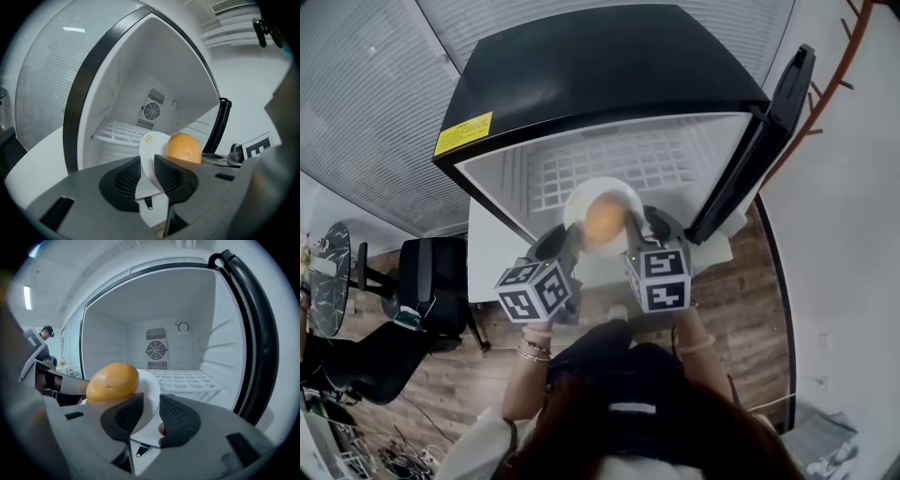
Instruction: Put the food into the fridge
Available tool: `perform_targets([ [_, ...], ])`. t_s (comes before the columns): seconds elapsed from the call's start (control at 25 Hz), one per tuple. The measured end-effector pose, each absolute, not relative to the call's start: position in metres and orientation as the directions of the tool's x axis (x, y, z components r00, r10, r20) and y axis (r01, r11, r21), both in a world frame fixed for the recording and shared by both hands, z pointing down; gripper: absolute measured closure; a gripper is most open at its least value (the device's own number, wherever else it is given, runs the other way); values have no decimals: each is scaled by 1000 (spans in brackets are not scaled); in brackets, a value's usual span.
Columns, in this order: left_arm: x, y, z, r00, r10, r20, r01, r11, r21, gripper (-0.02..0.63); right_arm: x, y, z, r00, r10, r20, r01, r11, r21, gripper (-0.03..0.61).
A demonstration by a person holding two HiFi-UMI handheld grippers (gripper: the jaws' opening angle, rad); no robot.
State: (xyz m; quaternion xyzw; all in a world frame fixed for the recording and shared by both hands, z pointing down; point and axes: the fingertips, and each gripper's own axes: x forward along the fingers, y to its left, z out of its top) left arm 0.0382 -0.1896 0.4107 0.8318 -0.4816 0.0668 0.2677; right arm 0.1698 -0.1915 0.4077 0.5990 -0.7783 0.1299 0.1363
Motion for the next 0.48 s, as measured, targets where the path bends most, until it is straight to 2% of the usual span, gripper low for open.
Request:
perform_targets([
  [0.48,44,-214,398,555,-759,339,-818,-425,388,532,175,-218,399,-235,-903,359,-971,234,-47,477],
])
